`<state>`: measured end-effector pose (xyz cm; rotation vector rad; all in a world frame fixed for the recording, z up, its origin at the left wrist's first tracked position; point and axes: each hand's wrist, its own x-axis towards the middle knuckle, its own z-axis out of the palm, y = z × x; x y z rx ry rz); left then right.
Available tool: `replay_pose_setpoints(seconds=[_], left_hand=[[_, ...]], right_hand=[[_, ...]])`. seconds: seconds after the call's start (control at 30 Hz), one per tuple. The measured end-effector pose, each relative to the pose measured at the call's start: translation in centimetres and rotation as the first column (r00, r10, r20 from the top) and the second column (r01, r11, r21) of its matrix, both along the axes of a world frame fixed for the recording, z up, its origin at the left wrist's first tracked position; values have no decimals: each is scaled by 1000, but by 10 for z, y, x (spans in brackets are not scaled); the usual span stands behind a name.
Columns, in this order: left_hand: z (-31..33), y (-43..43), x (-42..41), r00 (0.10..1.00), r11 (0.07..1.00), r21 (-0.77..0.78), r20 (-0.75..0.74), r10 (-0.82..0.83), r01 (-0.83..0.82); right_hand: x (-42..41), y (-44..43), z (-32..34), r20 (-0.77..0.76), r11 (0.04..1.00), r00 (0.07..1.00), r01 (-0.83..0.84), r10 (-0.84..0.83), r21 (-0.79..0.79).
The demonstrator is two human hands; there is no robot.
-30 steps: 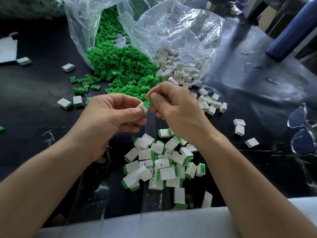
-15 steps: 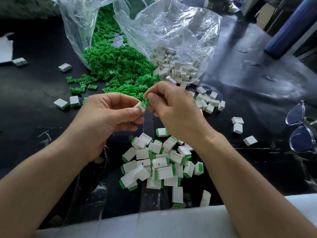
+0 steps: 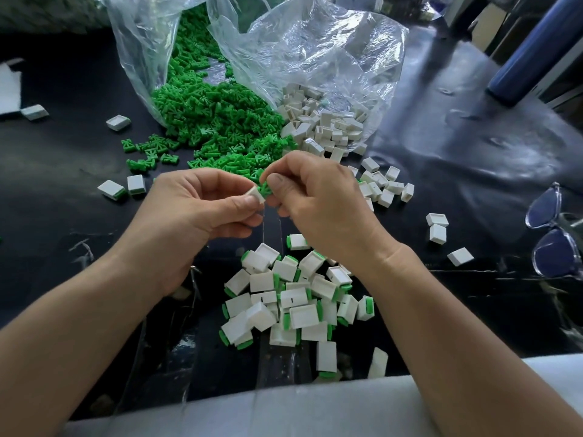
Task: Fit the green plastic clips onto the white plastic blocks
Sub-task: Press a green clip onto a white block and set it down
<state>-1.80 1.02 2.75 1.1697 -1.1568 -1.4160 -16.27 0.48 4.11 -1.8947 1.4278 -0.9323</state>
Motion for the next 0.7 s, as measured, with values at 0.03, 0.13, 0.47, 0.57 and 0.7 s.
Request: replay_pose_setpoints(seconds=[0.03, 0.13, 0.47, 0.57, 0.7], left_hand=[[0, 0, 0, 1000, 1000, -3, 4, 1, -1], [0, 0, 0, 1000, 1000, -14, 14, 5, -5], [-1, 0, 1, 1000, 1000, -11, 10, -16, 16], [0, 0, 1, 999, 998, 23, -12, -53, 53], [2, 2, 2, 997, 997, -3, 28, -73, 73]], right_hand=[[-1, 0, 1, -3, 1000, 1000, -5, 5, 5], [-3, 0, 3, -50, 999, 998, -33, 34, 27], [-3, 0, 5, -131, 993, 988, -64, 77, 103], [-3, 0, 5, -92, 994, 993, -62, 70, 88], [-4, -1, 4, -138, 993, 987, -71, 83, 90]])
